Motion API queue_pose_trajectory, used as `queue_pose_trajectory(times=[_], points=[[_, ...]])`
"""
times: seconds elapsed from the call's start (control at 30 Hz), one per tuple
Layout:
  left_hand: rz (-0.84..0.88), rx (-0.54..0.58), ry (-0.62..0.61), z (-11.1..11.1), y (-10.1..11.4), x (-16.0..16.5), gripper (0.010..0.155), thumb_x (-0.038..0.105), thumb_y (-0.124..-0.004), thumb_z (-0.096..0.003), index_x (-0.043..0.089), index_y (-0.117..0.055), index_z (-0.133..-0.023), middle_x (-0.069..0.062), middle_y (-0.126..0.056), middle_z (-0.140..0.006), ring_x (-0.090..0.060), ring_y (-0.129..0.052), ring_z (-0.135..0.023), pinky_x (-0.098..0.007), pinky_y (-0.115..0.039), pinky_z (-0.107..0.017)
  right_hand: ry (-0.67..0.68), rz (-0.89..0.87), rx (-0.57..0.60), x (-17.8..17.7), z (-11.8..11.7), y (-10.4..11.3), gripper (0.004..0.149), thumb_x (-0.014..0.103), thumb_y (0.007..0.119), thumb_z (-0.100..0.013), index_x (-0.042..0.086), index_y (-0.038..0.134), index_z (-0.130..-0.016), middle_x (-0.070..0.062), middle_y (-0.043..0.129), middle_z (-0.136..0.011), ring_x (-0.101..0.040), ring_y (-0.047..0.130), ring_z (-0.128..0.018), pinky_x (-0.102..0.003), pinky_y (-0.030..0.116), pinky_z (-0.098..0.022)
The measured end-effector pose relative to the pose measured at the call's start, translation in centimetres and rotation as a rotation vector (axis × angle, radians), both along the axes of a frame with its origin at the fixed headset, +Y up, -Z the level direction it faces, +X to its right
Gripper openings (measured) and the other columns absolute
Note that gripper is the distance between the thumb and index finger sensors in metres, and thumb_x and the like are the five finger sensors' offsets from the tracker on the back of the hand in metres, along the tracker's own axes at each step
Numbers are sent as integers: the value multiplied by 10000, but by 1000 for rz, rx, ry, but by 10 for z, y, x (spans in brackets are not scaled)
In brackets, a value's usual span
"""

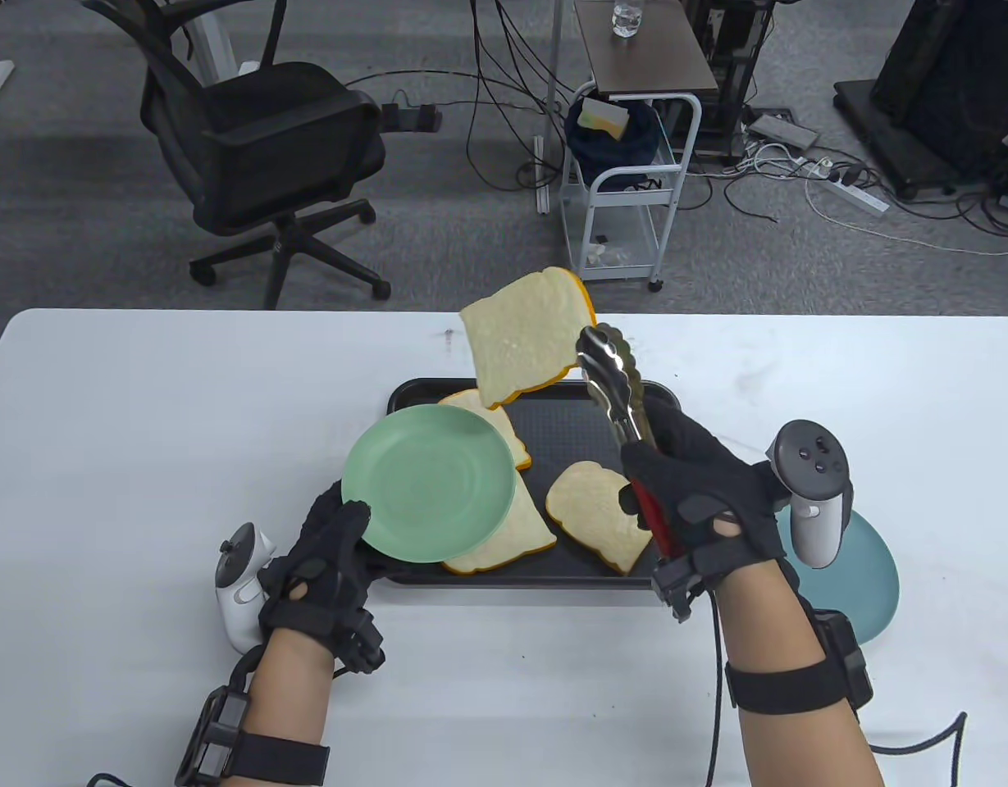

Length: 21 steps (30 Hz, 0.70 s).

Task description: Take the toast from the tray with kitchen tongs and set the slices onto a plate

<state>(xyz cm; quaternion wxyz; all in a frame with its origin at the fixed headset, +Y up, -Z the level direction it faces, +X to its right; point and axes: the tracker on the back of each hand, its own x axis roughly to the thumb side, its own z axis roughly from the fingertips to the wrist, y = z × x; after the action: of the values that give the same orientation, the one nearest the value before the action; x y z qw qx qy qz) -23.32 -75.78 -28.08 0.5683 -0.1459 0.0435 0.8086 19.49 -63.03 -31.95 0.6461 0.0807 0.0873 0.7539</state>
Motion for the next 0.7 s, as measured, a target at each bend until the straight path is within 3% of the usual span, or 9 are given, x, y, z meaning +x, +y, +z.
queue_pose_trajectory(times=[0.1,0.27,0.4,0.7], points=[[5,9,-15,0,1,3,636,494,-734,-529,370,-363,-1030,-25,-759,-1019,-211,-1102,-568,-415,-871,-554,131,-47,-124,-12,3,-37,616,457,863,-506,257,627,-1038,-145,899,-816,-310,1061,-465,-452,927,-319],[2,2,-31,-1,-2,7,641,491,-733,-531,373,-350,-1031,-25,-748,-1029,-217,-1100,-589,-416,-868,-563,176,-17,-219,-23,8,-82,616,456,859,-508,252,626,-1041,-153,897,-817,-318,1059,-467,-457,926,-318],[14,-6,-32,-2,-6,7,642,490,-733,-531,375,-348,-1031,-21,-747,-1030,-212,-1102,-593,-413,-869,-566,199,78,-222,-26,12,-88,615,456,857,-508,248,629,-1041,-158,897,-816,-321,1060,-467,-459,926,-317],[12,-4,-16,0,-8,5,638,489,-739,-530,386,-357,-1031,-24,-753,-1032,-222,-1100,-600,-417,-866,-573,219,75,-184,-23,17,-91,685,517,864,-478,203,634,-1041,-196,882,-827,-351,1052,-475,-477,922,-313]])
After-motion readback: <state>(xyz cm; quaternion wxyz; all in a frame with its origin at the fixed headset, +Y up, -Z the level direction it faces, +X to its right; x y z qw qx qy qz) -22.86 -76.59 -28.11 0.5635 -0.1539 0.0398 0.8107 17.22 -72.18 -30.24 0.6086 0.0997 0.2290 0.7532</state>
